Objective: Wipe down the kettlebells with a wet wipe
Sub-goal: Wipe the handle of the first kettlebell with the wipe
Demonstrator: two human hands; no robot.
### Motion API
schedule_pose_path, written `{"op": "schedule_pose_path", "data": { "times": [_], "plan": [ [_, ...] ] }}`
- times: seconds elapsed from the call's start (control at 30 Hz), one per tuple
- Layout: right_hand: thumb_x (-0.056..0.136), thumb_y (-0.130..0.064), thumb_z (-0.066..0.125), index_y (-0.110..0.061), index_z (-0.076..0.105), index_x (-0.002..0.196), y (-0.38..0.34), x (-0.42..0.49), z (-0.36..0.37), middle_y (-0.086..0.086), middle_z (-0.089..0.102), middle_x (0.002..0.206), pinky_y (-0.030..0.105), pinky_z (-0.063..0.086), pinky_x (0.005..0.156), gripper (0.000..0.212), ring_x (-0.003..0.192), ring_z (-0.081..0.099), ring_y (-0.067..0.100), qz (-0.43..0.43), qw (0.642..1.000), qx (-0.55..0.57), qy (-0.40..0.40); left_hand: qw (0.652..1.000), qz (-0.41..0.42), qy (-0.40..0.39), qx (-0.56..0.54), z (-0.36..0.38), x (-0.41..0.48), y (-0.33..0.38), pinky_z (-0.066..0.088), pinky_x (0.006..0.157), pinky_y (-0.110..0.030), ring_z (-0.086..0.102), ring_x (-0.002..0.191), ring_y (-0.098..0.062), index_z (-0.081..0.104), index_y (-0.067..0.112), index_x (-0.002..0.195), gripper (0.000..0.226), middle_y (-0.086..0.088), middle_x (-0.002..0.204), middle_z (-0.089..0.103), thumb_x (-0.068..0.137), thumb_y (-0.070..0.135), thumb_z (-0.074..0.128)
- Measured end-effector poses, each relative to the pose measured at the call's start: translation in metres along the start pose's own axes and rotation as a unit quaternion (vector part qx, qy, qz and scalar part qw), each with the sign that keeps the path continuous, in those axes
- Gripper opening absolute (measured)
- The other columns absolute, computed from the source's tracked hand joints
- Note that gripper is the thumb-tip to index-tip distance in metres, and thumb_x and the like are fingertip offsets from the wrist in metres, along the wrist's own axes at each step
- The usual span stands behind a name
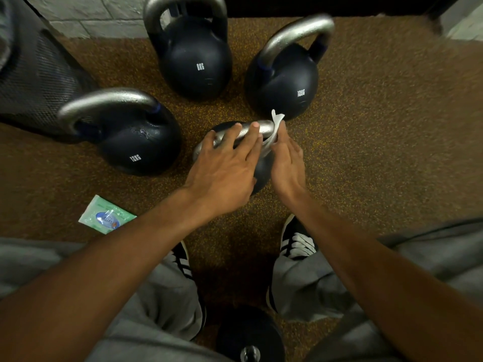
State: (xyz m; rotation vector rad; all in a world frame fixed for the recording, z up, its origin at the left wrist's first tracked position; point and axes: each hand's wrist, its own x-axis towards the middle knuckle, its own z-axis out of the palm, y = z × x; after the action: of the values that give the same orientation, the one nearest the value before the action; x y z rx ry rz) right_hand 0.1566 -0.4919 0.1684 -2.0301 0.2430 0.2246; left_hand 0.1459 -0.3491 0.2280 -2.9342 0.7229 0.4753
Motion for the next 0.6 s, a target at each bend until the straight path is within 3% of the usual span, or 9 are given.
{"op": "schedule_pose_path", "data": {
  "times": [0.07,0.13,0.2,0.27,0.37,0.43,0.53,0.6],
  "plan": [
    [0.095,-0.036,0.018,-0.026,0.03,0.158,-0.001,-0.004,0.0,-0.001,0.041,0.158,0.024,0.026,0.104,0.065,0.134,0.035,0.014,-0.003,0.999,-0.038,0.021,1.0,0.001,-0.004,0.0,0.0,0.0,0.0,0.022,0.121,-0.06,0.007,0.156,-0.033,0.005,0.01,0.162,0.079,-0.009,0.171,-0.004,0.103,0.047,0.044],
    [0.1,-0.035,0.021,-0.02,0.035,0.157,-0.005,-0.004,0.004,0.002,0.036,0.162,0.021,0.02,0.113,0.061,0.14,0.033,0.009,0.011,0.999,-0.014,0.038,1.0,0.003,-0.001,-0.003,-0.001,0.0,0.001,0.023,0.12,-0.06,0.007,0.155,-0.033,0.007,0.01,0.162,0.079,-0.009,0.171,-0.002,0.103,0.046,0.046],
    [0.1,-0.044,0.026,-0.022,0.054,0.144,-0.014,0.006,0.008,0.006,0.052,0.148,0.04,0.03,0.118,0.057,0.136,0.044,0.013,0.085,0.991,0.088,0.049,1.0,0.002,0.003,-0.005,-0.001,0.001,0.0,0.023,0.12,-0.06,0.008,0.155,-0.033,0.008,0.01,0.162,0.08,-0.009,0.171,-0.001,0.102,0.046,0.047],
    [0.088,-0.052,0.033,-0.019,0.068,0.114,-0.018,0.019,0.008,0.012,0.063,0.125,0.055,0.044,0.105,0.055,0.115,0.059,0.024,0.16,0.972,0.165,0.053,1.0,0.002,0.0,-0.007,-0.002,0.0,0.0,0.022,0.12,-0.06,0.007,0.155,-0.033,0.008,0.01,0.162,0.08,-0.01,0.171,-0.002,0.102,0.046,0.047],
    [0.089,-0.046,0.038,-0.032,0.06,0.08,-0.021,0.02,0.004,0.012,0.057,0.107,0.055,0.046,0.102,0.028,0.102,0.055,0.025,0.153,0.975,0.143,0.069,1.0,0.003,0.0,-0.006,-0.002,0.0,0.0,0.023,0.12,-0.061,0.007,0.156,-0.033,0.008,0.01,0.162,0.079,-0.01,0.171,-0.002,0.103,0.047,0.045],
    [0.1,-0.037,0.039,-0.035,0.059,0.085,-0.027,0.01,0.003,0.003,0.051,0.108,0.051,0.044,0.106,0.025,0.109,0.053,0.021,0.117,0.982,0.125,0.077,1.0,0.003,0.004,-0.011,0.0,0.0,-0.001,0.023,0.12,-0.061,0.009,0.155,-0.033,0.01,0.01,0.162,0.079,-0.009,0.171,0.0,0.102,0.046,0.047],
    [0.104,-0.032,0.036,-0.02,0.066,0.116,-0.025,0.006,0.006,0.005,0.048,0.113,0.044,0.046,0.102,0.033,0.11,0.054,0.02,0.093,0.986,0.112,0.08,1.0,0.004,0.014,-0.015,0.001,0.0,-0.001,0.025,0.118,-0.062,0.012,0.155,-0.034,0.014,0.01,0.162,0.08,-0.01,0.171,0.004,0.1,0.045,0.051],
    [0.099,-0.039,0.038,-0.023,0.066,0.106,-0.023,0.013,0.007,0.011,0.055,0.115,0.051,0.048,0.1,0.034,0.106,0.057,0.021,0.116,0.983,0.116,0.081,1.0,0.006,0.016,-0.011,0.002,0.0,-0.001,0.026,0.118,-0.062,0.013,0.154,-0.034,0.014,0.009,0.162,0.081,-0.011,0.171,0.004,0.1,0.045,0.051]
  ]
}}
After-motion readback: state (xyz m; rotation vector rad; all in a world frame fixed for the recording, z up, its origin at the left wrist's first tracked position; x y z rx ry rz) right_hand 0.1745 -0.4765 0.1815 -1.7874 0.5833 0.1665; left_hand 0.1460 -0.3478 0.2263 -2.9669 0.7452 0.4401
